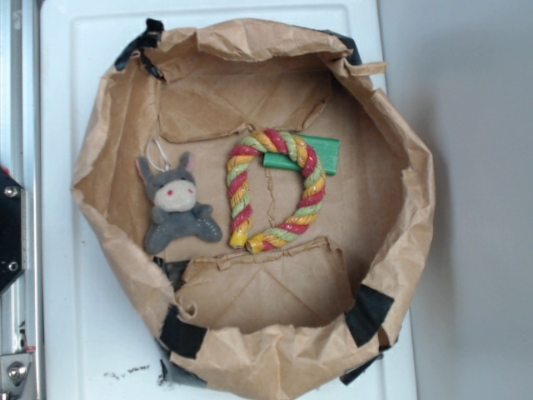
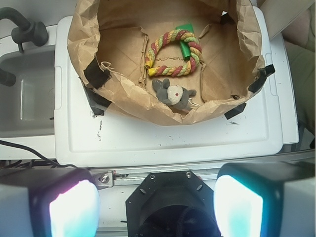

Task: Grab the gray animal.

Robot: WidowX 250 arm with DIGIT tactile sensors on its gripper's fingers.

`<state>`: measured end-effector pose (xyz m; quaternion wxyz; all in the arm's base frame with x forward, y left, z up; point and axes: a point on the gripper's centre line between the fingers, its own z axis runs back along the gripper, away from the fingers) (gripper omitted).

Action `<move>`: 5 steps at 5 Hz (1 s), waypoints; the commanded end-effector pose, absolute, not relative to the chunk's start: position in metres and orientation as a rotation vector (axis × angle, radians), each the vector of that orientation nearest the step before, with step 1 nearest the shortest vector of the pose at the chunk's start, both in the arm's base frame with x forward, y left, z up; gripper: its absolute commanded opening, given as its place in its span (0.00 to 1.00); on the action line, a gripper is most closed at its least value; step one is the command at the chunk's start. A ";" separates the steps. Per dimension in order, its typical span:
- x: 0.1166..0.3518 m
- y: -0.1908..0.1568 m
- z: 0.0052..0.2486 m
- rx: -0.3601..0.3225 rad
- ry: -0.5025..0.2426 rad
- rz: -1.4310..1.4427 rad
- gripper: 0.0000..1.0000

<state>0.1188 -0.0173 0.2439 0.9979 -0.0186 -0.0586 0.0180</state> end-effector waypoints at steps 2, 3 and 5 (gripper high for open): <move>0.124 -0.022 0.241 -0.048 -0.154 0.009 1.00; 0.123 -0.012 0.236 -0.033 -0.156 0.004 1.00; 0.128 0.014 0.233 -0.034 -0.157 0.082 1.00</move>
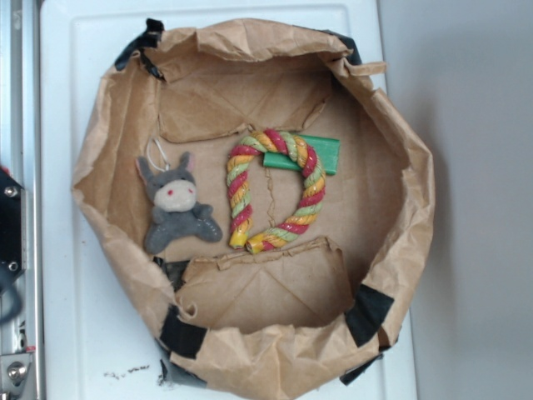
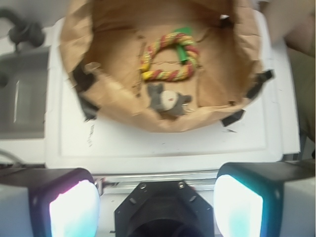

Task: Grab the gray animal.

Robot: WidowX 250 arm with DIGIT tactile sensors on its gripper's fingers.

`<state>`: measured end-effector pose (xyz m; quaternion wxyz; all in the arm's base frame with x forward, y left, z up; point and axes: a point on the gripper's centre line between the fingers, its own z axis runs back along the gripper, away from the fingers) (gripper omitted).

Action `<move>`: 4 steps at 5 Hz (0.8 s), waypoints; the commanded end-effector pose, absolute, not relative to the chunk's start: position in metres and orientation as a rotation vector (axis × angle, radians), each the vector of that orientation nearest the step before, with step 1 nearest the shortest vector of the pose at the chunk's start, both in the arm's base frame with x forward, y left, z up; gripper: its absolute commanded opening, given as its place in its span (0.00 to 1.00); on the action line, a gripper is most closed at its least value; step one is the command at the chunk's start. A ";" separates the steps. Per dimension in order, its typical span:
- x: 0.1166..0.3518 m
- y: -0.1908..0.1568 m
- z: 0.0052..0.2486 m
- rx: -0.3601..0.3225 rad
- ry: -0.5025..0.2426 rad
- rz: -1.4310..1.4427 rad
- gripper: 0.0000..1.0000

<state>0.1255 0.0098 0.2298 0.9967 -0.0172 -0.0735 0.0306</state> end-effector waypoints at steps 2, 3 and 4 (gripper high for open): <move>0.128 0.014 0.233 -0.034 -0.157 0.082 1.00; 0.128 0.014 0.233 -0.034 -0.157 0.082 1.00; 0.176 -0.007 0.224 -0.030 -0.173 0.170 1.00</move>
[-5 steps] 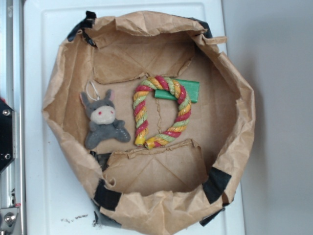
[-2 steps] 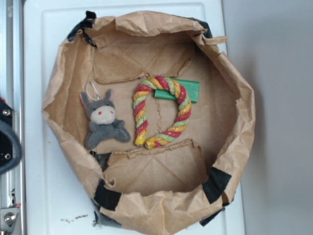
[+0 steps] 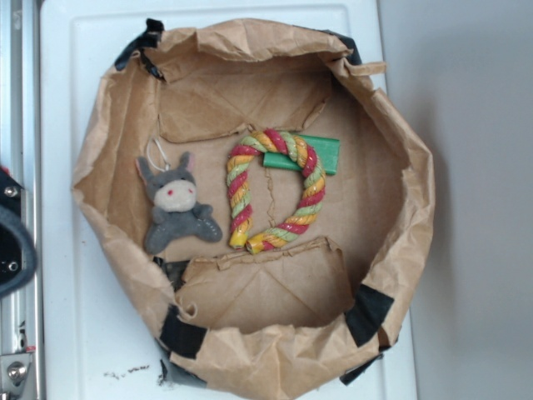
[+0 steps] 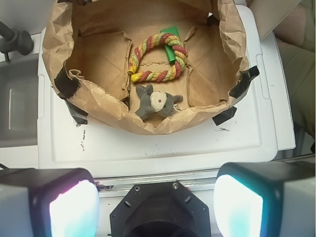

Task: Grab the gray animal.

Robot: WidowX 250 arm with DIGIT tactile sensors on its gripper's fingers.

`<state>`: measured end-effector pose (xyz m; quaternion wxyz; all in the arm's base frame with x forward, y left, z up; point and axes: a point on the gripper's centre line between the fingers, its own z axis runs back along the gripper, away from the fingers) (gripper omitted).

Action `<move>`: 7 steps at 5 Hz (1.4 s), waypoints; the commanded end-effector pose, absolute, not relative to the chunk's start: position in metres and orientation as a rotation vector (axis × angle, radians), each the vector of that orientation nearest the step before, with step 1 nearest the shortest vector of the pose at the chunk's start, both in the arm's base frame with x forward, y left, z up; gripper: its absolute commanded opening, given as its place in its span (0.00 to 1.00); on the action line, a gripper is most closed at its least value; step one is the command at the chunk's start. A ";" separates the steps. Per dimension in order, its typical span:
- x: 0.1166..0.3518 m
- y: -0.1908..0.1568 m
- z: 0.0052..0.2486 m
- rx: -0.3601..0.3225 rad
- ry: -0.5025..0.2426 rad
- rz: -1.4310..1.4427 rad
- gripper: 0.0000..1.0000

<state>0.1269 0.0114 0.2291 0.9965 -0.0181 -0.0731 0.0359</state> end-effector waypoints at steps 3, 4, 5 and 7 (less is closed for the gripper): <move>0.242 -0.014 0.176 0.058 -0.157 0.268 1.00; 0.252 0.014 0.135 0.173 -0.114 0.322 1.00; 0.252 0.014 0.135 0.173 -0.114 0.322 1.00; 0.252 0.014 0.135 0.173 -0.114 0.322 1.00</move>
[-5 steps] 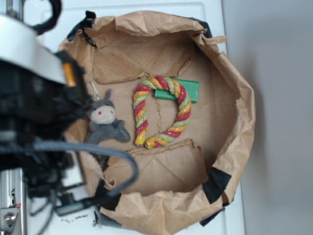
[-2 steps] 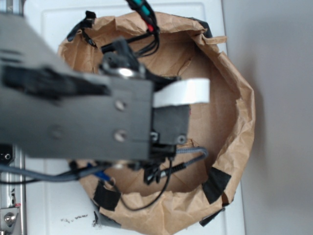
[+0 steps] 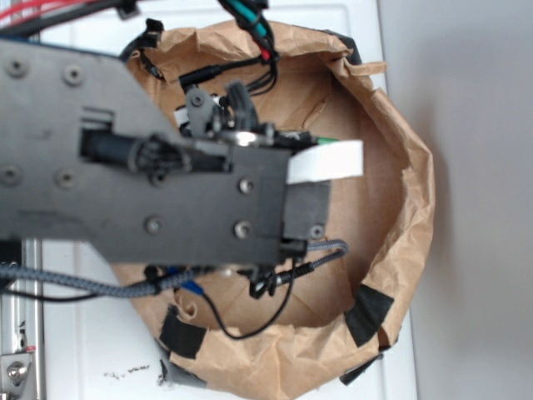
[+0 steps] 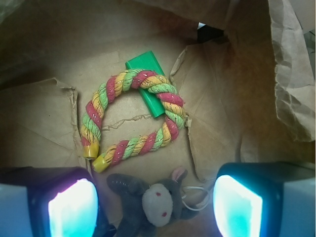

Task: Grab the gray animal.

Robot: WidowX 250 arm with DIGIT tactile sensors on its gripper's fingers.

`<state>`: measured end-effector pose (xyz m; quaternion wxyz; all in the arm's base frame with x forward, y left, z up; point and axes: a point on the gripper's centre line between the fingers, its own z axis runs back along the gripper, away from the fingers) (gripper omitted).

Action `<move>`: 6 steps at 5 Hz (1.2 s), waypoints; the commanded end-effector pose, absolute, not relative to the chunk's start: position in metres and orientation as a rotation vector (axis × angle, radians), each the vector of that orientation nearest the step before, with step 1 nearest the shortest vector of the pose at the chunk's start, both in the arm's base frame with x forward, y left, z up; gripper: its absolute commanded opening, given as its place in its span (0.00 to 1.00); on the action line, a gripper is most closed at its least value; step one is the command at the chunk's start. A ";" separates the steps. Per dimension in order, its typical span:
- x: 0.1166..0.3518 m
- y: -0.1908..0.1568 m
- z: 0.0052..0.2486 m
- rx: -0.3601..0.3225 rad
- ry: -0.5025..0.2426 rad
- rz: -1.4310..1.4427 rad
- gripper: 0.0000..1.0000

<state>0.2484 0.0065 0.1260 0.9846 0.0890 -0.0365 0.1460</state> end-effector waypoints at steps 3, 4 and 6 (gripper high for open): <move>0.228 0.026 0.072 0.211 -0.106 0.091 1.00; 0.219 0.035 0.072 0.210 -0.095 0.038 1.00; 0.227 0.025 0.013 0.330 -0.200 0.118 0.00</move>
